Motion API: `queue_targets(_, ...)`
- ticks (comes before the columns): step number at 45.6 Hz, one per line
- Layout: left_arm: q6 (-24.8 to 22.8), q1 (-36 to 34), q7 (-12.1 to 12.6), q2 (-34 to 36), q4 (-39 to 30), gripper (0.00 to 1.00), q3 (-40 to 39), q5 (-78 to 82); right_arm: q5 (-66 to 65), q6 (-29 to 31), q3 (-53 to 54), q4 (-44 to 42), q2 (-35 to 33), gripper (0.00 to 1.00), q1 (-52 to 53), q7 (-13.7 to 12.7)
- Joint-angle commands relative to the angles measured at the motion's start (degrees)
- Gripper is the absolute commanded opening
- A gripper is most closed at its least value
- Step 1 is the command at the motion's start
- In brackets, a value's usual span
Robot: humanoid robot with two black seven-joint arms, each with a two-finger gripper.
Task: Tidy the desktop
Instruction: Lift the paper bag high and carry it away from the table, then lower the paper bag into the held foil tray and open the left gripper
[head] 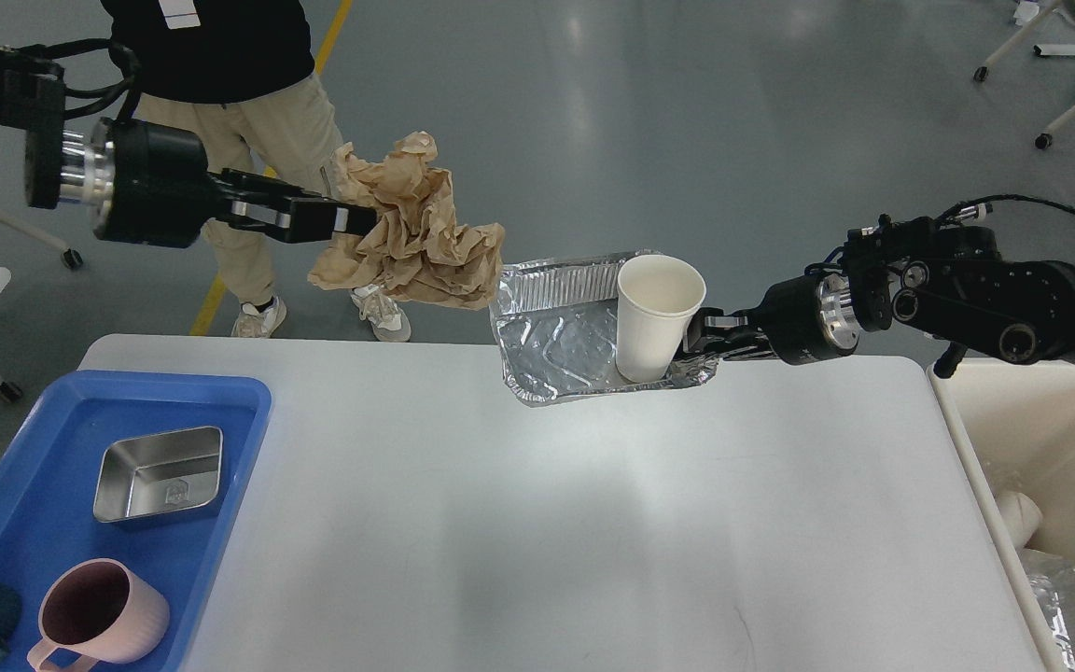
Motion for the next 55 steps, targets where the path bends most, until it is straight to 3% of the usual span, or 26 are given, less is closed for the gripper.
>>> queue_targets(1,0.1,-2.7,0.1,-5.6,2.8,0.01,2.1,1.7,0.0,-0.1,0.1,0.0,0.2,0.0,0.0,0.0)
queue_targets(14,0.1,-6.0,0.1,-15.3,7.0,0.01,2.8,4.0,0.0,-0.3,0.1,0.2,-0.1,0.0,0.0,0.0)
queue_targets(36,1.7,-4.7,1.1,-18.7,10.5,0.03,6.8,5.0,0.0,-0.5,0.5,2.0,-1.7,0.0,0.6,0.0)
queue_targets(46,3.0,-4.8,2.1,-21.5,12.6,0.22,6.4,4.0,0.0,-0.6,0.7,3.2,-2.8,0.0,0.7,0.0)
queue_targets(50,3.0,-4.8,2.1,-21.7,12.7,0.47,6.2,3.9,0.0,-0.6,0.8,3.2,-3.2,0.0,0.7,0.0)
queue_targets(55,3.3,-4.8,2.1,-21.8,12.7,0.61,5.6,3.7,0.0,-0.6,1.0,3.2,-3.4,0.0,0.6,0.0)
